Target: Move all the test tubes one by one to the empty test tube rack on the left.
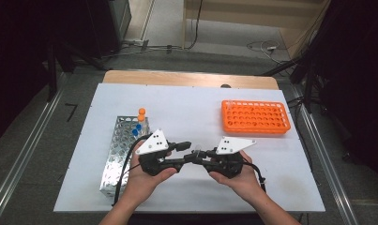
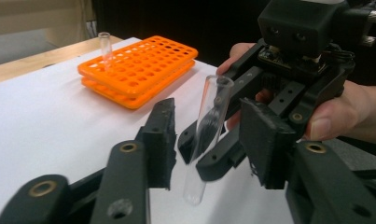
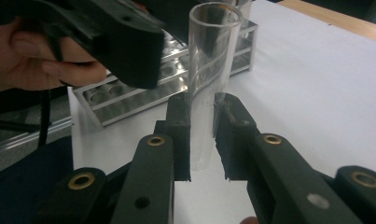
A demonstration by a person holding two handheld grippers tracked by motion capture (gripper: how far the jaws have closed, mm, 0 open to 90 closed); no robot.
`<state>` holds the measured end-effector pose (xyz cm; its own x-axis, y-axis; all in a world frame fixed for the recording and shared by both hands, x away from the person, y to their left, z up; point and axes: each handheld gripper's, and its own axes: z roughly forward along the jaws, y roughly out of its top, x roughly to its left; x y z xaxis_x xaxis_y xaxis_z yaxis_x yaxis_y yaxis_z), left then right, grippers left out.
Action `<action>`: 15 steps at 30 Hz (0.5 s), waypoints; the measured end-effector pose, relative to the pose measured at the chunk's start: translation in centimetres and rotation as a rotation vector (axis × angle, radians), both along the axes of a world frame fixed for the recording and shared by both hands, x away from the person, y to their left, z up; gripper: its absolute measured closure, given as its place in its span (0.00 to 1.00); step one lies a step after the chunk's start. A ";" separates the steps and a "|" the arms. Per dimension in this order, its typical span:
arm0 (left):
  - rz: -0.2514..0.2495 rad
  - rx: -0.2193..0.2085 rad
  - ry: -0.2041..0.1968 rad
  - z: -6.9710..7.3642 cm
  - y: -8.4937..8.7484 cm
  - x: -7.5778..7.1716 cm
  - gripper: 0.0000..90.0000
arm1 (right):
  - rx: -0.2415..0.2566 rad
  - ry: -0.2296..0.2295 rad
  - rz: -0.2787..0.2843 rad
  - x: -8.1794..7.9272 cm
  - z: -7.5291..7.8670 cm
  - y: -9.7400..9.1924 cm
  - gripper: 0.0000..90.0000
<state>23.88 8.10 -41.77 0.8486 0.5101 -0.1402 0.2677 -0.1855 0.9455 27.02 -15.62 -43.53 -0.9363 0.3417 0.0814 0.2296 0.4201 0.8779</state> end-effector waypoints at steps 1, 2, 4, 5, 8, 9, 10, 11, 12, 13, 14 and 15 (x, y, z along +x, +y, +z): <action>-0.009 0.000 0.001 0.0 -0.1 0.0 0.67 | -0.004 0.002 0.008 -0.1 0.0 0.1 0.82; -0.015 0.003 0.001 0.0 -0.2 0.0 0.69 | -0.006 0.003 0.012 -0.2 0.0 0.3 0.82; -0.027 0.006 0.003 -0.1 -0.3 0.0 0.72 | -0.005 0.006 0.022 -0.3 0.0 0.5 0.82; -0.032 0.006 0.004 -0.1 -0.3 0.0 0.74 | -0.007 0.005 0.025 -0.4 0.0 0.5 0.82; -0.045 0.013 0.008 -0.2 -0.5 0.0 0.78 | -0.010 0.009 0.040 -0.6 0.0 0.8 0.82; -0.047 0.015 0.006 -0.2 -0.5 0.0 0.79 | -0.010 0.010 0.044 -0.6 0.0 0.8 0.82; -0.047 0.016 0.005 -0.2 -0.6 0.0 0.79 | -0.013 0.009 0.048 -0.7 0.0 0.9 0.82; -0.049 0.016 0.004 -0.2 -0.5 0.0 0.81 | -0.013 0.012 0.053 -0.7 0.0 1.0 0.82; -0.050 0.020 -0.002 -0.2 -0.5 0.0 0.82 | -0.014 0.014 0.055 -0.8 0.0 1.0 0.82; -0.047 0.020 -0.006 -0.2 -0.5 -0.1 0.83 | -0.013 0.017 0.057 -0.8 0.0 1.1 0.82; -0.044 0.026 -0.012 -0.1 -0.4 -0.1 0.83 | -0.010 0.019 0.058 -0.8 -0.1 1.1 0.82; -0.042 0.028 -0.015 -0.1 -0.4 -0.1 0.84 | -0.009 0.022 0.059 -0.8 -0.1 1.1 0.82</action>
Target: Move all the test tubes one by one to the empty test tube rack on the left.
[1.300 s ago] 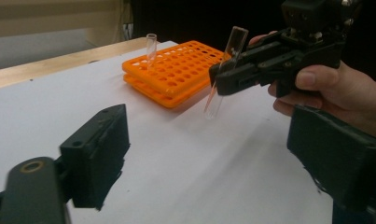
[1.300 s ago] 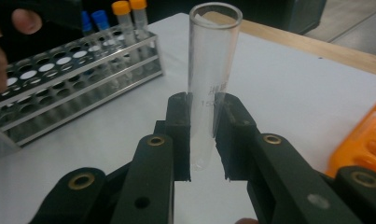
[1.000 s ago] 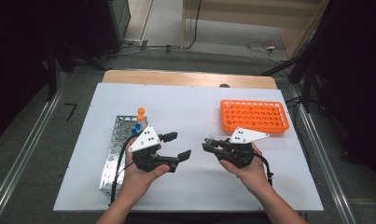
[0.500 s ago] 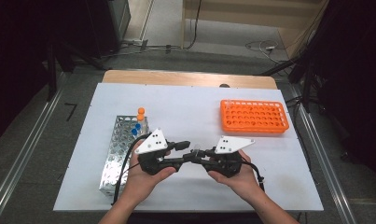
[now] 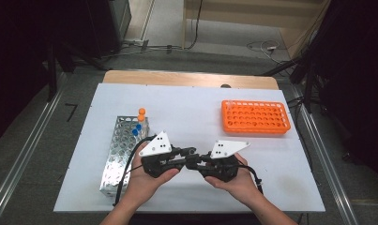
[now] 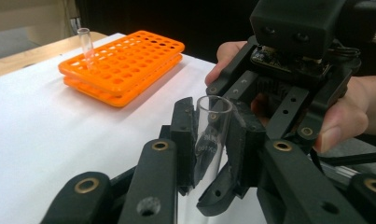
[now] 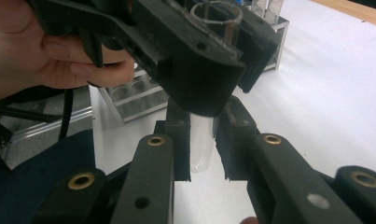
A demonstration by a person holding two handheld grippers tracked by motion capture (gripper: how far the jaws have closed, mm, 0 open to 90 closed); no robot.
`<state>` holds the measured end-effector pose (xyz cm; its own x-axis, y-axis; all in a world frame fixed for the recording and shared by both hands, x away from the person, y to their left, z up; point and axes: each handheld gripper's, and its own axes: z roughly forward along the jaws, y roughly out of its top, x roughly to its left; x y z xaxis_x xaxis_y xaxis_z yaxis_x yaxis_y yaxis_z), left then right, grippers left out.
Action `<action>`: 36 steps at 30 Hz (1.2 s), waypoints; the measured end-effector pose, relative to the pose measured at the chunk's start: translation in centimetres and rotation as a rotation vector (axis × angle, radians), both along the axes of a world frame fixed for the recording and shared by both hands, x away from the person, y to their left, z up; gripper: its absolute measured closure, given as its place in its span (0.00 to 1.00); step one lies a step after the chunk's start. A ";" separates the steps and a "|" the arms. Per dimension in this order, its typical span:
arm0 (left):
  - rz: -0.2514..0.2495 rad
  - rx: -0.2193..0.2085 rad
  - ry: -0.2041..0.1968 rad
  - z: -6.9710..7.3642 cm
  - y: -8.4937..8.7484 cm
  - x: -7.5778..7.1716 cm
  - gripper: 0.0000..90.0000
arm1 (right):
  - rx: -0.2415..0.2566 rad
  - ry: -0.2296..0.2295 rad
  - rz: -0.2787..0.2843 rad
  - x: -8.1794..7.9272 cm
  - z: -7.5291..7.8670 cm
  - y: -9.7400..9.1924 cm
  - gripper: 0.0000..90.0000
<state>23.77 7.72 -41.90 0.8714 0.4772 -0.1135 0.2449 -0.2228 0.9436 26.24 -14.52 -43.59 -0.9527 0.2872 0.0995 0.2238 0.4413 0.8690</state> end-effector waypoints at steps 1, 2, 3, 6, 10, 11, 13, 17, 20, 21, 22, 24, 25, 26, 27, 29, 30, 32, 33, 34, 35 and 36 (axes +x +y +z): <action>0.002 0.001 -0.001 0.0 0.0 0.0 0.84 | 0.001 0.001 0.001 0.0 0.0 0.0 0.82; 0.001 0.001 -0.001 0.0 0.0 0.0 0.85 | 0.000 0.002 0.001 0.0 0.0 0.0 0.82; 0.001 0.003 -0.002 0.0 0.0 0.0 0.85 | 0.000 0.004 0.001 0.0 0.0 0.0 0.82; 0.000 0.005 -0.006 0.0 0.1 0.0 0.85 | -0.001 0.006 0.002 0.1 0.0 0.0 0.82; 0.015 0.004 -0.015 0.1 0.2 0.0 0.85 | 0.001 0.001 -0.002 0.0 0.0 0.0 0.77; 0.018 0.002 -0.014 0.1 0.4 0.0 0.85 | 0.000 -0.003 -0.006 0.0 0.0 0.0 0.72; 0.027 -0.005 -0.014 0.2 0.7 0.0 0.85 | -0.002 -0.024 -0.016 0.0 0.0 -0.2 0.64; 0.050 -0.011 -0.016 0.4 1.6 0.1 0.85 | 0.017 -0.029 -0.036 0.3 0.2 -0.6 0.46; 0.068 -0.024 -0.012 0.5 2.3 0.1 0.85 | 0.024 -0.013 -0.060 0.8 0.2 -1.1 0.36; 0.075 -0.030 -0.012 0.5 2.6 0.1 0.85 | 0.029 -0.004 -0.070 1.0 0.3 -1.3 0.32; 0.082 -0.029 -0.014 0.5 3.0 0.1 0.85 | 0.034 0.005 -0.076 1.2 0.3 -1.5 0.28; 0.103 -0.035 -0.014 0.5 3.8 0.0 0.85 | 0.040 0.013 -0.089 1.6 0.3 -1.9 0.21; 0.112 -0.035 -0.014 0.5 4.1 0.0 0.85 | 0.039 0.013 -0.100 1.9 0.2 -2.3 0.17; 0.122 -0.036 -0.014 0.5 4.6 0.0 0.85 | 0.042 0.020 -0.105 2.1 0.2 -2.5 0.15; 0.134 -0.044 -0.013 0.5 5.0 0.0 0.85 | 0.046 0.022 -0.115 2.4 0.1 -2.9 0.11; 0.159 -0.051 -0.014 0.6 6.0 0.0 0.85 | 0.050 0.029 -0.121 3.0 -0.1 -3.7 0.04; 0.166 -0.051 -0.016 0.6 6.3 0.0 0.85 | 0.055 0.034 -0.122 3.3 -0.1 -4.1 0.01; 0.186 -0.054 -0.018 0.6 7.0 0.1 0.85 | 0.053 0.026 -0.132 3.7 -0.2 -4.8 0.00; 0.196 -0.059 -0.020 0.6 7.4 0.1 0.85 | 0.052 0.022 -0.135 4.0 -0.2 -5.1 0.00; 0.206 -0.060 -0.022 0.7 7.8 0.1 0.85 | 0.057 0.023 -0.143 4.2 -0.3 -5.5 0.00; 0.218 -0.059 -0.024 0.7 8.1 0.2 0.85 | 0.060 0.020 -0.158 4.4 -0.3 -5.9 0.00; 0.225 -0.061 -0.027 0.7 8.4 0.2 0.85 | 0.061 0.022 -0.169 4.6 -0.3 -6.3 0.00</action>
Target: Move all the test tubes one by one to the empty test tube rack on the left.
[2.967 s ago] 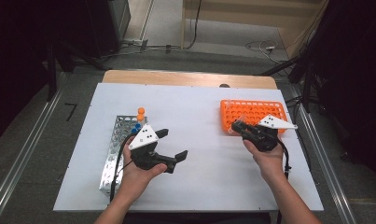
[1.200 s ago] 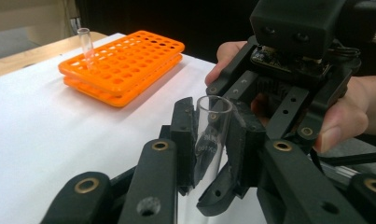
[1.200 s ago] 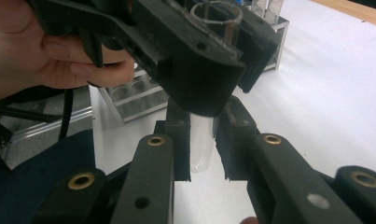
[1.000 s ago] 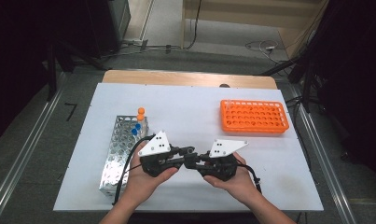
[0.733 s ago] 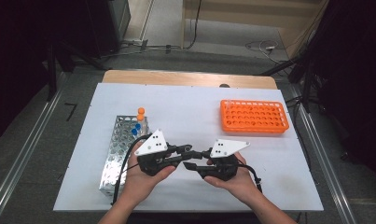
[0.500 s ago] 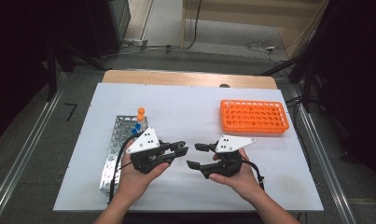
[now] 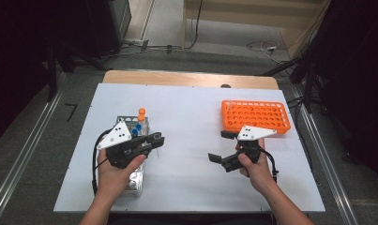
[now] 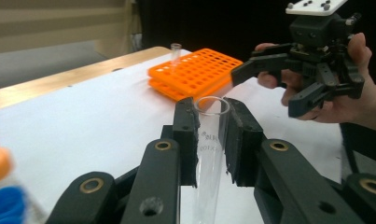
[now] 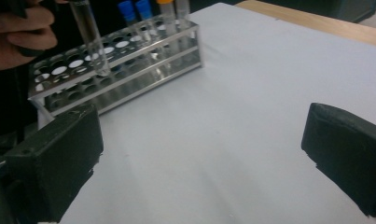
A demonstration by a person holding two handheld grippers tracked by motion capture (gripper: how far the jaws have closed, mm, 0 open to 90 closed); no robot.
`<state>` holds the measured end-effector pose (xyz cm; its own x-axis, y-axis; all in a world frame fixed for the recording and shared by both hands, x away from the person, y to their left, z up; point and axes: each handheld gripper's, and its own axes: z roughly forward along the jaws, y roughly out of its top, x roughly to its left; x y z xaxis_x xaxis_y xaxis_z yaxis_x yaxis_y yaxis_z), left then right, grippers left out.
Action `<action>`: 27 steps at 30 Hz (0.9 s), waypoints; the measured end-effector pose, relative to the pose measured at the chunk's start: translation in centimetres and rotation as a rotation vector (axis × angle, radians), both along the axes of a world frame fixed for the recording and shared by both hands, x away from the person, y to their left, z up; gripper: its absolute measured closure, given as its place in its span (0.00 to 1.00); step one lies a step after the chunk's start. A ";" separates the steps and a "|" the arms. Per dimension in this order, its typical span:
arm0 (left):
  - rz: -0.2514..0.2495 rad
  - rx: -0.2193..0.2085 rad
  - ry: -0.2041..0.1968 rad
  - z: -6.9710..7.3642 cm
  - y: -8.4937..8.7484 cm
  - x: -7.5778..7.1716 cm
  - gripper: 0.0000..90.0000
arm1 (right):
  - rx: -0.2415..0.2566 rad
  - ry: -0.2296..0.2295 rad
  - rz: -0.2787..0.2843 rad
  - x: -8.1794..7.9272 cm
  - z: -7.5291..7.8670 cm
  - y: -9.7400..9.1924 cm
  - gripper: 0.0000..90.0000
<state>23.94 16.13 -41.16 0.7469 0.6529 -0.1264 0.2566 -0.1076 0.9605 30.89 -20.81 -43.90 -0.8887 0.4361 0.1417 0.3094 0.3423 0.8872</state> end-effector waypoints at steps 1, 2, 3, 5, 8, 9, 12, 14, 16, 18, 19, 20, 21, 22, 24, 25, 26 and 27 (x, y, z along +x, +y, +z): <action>0.010 0.002 -0.003 0.1 0.3 0.0 0.85 | 0.003 0.002 -0.011 0.2 0.0 -0.4 0.00; 0.019 0.004 -0.007 0.1 0.6 0.0 0.85 | 0.008 0.002 -0.024 0.4 0.0 -0.7 0.00; 0.029 0.005 -0.010 0.1 0.9 0.0 0.85 | 0.009 0.003 -0.037 0.6 0.0 -1.1 0.00; 0.044 0.002 -0.010 0.1 1.4 0.0 0.85 | 0.012 0.002 -0.058 0.9 -0.1 -1.8 0.00; 0.067 -0.003 -0.010 0.0 2.1 0.1 0.85 | 0.018 0.008 -0.088 1.5 -0.1 -2.7 0.00; 0.077 -0.003 -0.013 0.0 2.4 0.1 0.85 | 0.019 0.010 -0.094 1.6 -0.1 -2.8 0.00; 0.105 0.008 -0.018 0.0 3.2 0.0 0.85 | 0.018 0.008 -0.111 1.8 -0.2 -3.5 0.00; 0.122 0.003 -0.014 -0.2 3.6 -0.1 0.85 | 0.017 0.005 -0.123 1.9 -0.1 -3.8 0.00; 0.148 -0.002 -0.017 -0.4 4.1 -0.1 0.85 | 0.016 0.004 -0.133 2.1 -0.2 -4.1 0.00; 0.173 -0.010 -0.025 -0.6 4.5 -0.1 0.85 | 0.015 0.002 -0.138 2.2 -0.2 -4.3 0.00; 0.183 -0.010 -0.029 -0.7 4.6 -0.1 0.85 | 0.016 0.003 -0.143 2.3 -0.2 -4.5 0.00; 0.200 -0.011 -0.030 -0.8 4.8 -0.1 0.85 | 0.017 0.000 -0.144 2.4 -0.2 -4.6 0.00; 0.215 -0.015 -0.029 -1.1 4.9 0.0 0.85 | 0.019 0.004 -0.148 2.4 -0.2 -4.6 0.00; 0.224 -0.011 -0.029 -1.2 4.9 0.1 0.85 | 0.020 0.005 -0.148 2.4 -0.2 -4.7 0.00; 0.242 -0.007 -0.028 -1.6 5.0 0.2 0.85 | 0.017 0.004 -0.148 2.4 -0.2 -4.8 0.00; 0.250 -0.010 -0.028 -1.7 4.9 0.3 0.85 | 0.018 0.003 -0.148 2.5 -0.3 -4.8 0.00; 0.260 -0.009 -0.028 -1.8 4.9 0.3 0.85 | 0.019 0.003 -0.150 2.5 -0.3 -4.8 0.00; 0.267 -0.004 -0.031 -1.9 4.9 0.3 0.85 | 0.018 0.002 -0.151 2.5 -0.3 -4.9 0.00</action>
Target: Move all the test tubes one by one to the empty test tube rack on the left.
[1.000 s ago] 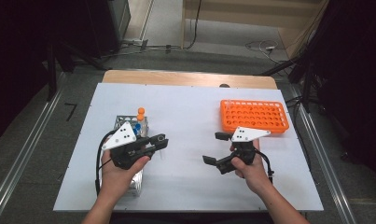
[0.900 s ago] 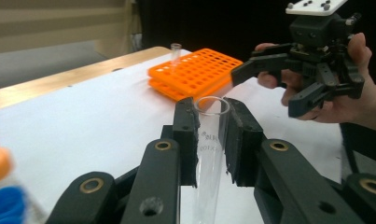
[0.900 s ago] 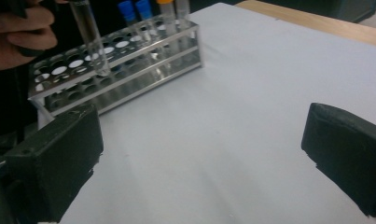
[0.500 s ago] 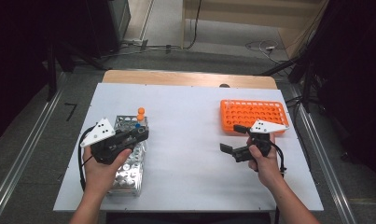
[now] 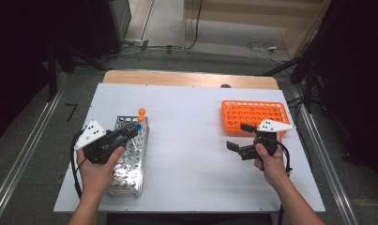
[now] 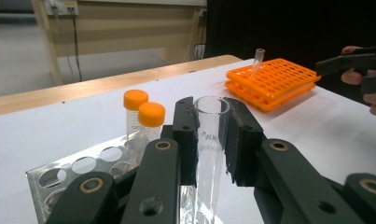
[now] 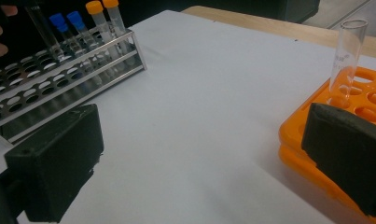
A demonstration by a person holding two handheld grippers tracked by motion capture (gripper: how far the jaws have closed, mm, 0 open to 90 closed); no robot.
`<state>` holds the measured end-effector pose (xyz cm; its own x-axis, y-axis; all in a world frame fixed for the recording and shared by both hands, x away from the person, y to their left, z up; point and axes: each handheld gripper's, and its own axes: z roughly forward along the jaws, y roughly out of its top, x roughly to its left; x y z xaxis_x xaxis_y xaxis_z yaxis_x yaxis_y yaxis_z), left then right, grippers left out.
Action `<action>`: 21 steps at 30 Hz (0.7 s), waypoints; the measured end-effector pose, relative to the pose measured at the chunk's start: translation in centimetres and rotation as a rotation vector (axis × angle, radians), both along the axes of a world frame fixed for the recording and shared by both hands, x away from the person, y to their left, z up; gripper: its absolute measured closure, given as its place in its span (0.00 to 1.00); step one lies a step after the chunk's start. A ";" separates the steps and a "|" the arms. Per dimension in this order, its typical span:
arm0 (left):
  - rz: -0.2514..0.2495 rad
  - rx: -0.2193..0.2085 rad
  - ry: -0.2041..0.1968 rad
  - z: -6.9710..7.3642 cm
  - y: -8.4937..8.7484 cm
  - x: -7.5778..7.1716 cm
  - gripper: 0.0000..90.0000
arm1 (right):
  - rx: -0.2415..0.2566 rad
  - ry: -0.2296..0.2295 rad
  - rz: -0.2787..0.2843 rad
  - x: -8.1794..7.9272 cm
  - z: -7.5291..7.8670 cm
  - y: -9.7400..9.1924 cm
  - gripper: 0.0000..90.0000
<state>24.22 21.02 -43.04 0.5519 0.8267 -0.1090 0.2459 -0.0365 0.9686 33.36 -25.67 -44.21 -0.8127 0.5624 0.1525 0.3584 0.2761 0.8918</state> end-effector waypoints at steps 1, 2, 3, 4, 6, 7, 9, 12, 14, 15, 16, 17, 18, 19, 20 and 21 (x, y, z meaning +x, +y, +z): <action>0.005 -0.002 0.001 -0.1 -0.1 0.1 0.85 | -0.001 0.000 0.000 0.0 0.0 0.0 0.00; 0.005 0.003 0.002 -0.3 -0.2 0.1 0.85 | -0.002 0.001 0.001 0.0 0.0 0.0 0.00; 0.009 0.009 0.003 -0.4 -0.3 0.2 0.85 | -0.004 -0.002 0.000 0.1 -0.1 0.0 0.00; 0.011 0.023 0.006 -0.5 -0.5 0.2 0.85 | -0.007 0.000 -0.002 0.1 -0.1 0.0 0.00; 0.019 0.049 0.009 -0.6 -0.8 0.2 0.85 | -0.010 0.003 -0.004 0.1 -0.3 0.0 0.00; 0.019 0.060 0.011 -0.6 -0.9 0.1 0.85 | -0.011 0.002 -0.003 0.2 -0.3 0.0 0.00; 0.025 0.070 0.020 -0.6 -1.1 0.1 0.84 | -0.017 0.002 -0.006 0.2 -0.4 0.0 0.00; 0.019 0.087 0.037 -0.5 -1.2 0.1 0.84 | -0.018 0.001 -0.008 0.2 -0.4 0.0 0.00; 0.014 0.093 0.050 -0.5 -1.3 0.1 0.81 | -0.019 0.004 -0.009 0.2 -0.4 0.0 0.00; 0.013 0.092 0.052 -0.4 -1.3 0.1 0.79 | -0.019 0.004 -0.009 0.2 -0.5 0.0 0.00; 0.023 0.099 0.053 -0.4 -1.4 0.1 0.79 | -0.019 0.005 -0.009 0.2 -0.5 0.0 0.00; 0.027 0.104 0.056 -0.4 -1.4 0.1 0.77 | -0.020 0.007 -0.011 0.2 -0.5 0.0 0.00; 0.024 0.103 0.055 -0.4 -1.4 0.1 0.76 | -0.020 0.007 -0.011 0.3 -0.5 0.0 0.00; 0.027 0.106 0.054 -0.4 -1.5 0.1 0.75 | -0.021 0.006 -0.012 0.2 -0.5 0.0 0.00; 0.032 0.111 0.053 -0.3 -1.5 0.0 0.74 | -0.020 0.005 -0.011 0.3 -0.5 0.0 0.00; 0.040 0.113 0.049 -0.3 -1.6 0.0 0.71 | -0.019 0.003 -0.011 0.3 -0.5 0.0 0.00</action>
<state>24.22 19.45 -43.31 0.5145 0.8566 -0.0397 0.2960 -0.1340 0.9457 33.63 -25.72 -44.70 -0.8063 0.5737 0.1441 0.3641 0.2893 0.8853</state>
